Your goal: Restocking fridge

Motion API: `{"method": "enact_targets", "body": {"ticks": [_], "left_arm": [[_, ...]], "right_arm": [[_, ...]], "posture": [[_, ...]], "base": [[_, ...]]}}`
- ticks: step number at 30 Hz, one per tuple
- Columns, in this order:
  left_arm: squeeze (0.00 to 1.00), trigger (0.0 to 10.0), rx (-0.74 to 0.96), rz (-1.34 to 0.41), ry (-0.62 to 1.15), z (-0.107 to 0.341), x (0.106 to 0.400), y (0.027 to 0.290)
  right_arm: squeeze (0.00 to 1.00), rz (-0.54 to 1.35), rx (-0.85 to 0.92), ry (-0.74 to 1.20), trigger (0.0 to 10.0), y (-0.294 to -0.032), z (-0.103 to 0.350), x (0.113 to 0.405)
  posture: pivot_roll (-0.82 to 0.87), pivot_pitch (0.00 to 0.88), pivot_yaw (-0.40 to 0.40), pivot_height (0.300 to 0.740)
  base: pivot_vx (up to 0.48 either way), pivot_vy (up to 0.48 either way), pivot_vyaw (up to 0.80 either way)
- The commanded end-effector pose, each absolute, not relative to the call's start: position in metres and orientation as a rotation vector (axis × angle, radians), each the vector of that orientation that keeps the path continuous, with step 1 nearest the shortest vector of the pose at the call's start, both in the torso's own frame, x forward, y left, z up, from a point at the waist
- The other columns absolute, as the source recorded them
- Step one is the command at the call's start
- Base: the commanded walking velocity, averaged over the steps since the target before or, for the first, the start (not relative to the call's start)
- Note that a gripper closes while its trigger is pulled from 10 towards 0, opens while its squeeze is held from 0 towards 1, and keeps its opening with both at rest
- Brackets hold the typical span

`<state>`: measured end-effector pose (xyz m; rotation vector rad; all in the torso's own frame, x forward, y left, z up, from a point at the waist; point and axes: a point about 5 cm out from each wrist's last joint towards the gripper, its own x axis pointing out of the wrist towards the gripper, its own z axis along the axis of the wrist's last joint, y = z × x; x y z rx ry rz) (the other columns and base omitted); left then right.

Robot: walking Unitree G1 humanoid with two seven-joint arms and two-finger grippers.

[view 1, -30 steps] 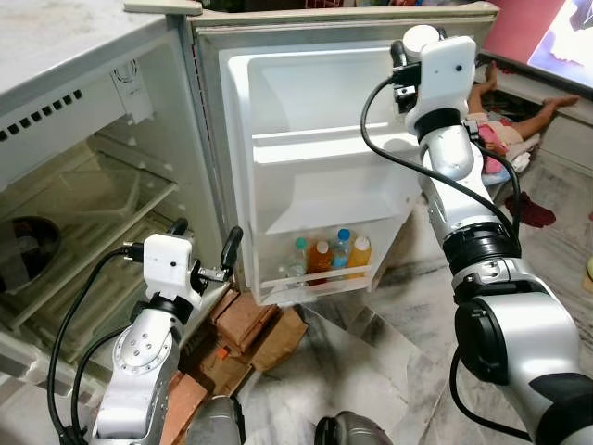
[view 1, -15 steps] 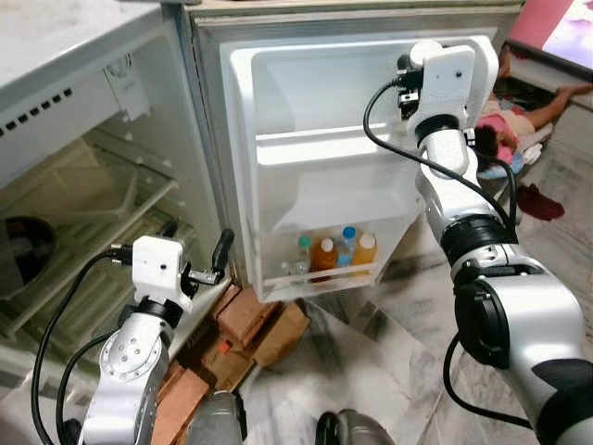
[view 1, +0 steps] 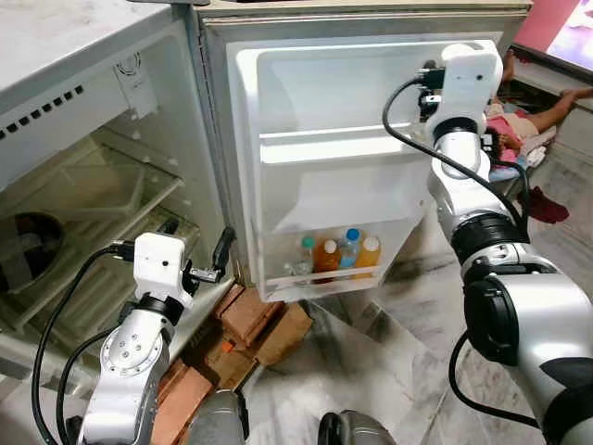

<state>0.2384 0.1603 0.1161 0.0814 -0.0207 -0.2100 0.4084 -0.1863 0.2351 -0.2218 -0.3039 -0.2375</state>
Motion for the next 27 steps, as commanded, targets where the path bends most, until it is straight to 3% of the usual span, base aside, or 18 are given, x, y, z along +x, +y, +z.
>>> {"method": "enact_targets", "body": {"ticks": [1, 12, 27], "left_arm": [[0.0, 10.0, 0.084, -0.219, -0.018, 0.116, 0.24, 0.158], [0.0, 10.0, 0.084, -0.227, -0.025, 0.117, 0.245, 0.157], [0.0, 10.0, 0.06, -0.182, 0.001, 0.112, 0.249, 0.155]], "right_arm": [[1.0, -0.276, -0.208, -0.286, 10.0, -0.194, 0.237, 0.409], [1.0, -0.287, -0.193, -0.324, 10.0, -0.199, 0.247, 0.409], [1.0, -0.147, -0.184, -0.471, 10.0, -0.188, 0.25, 0.395]], "posture": [[0.17, 0.12, -0.04, 0.74], [0.17, 0.106, -0.034, 0.74], [0.14, 0.081, -0.047, 0.74]], "base": [[0.0, 0.0, 0.0], [0.0, 0.0, 0.0], [0.0, 0.0, 0.0]]}}
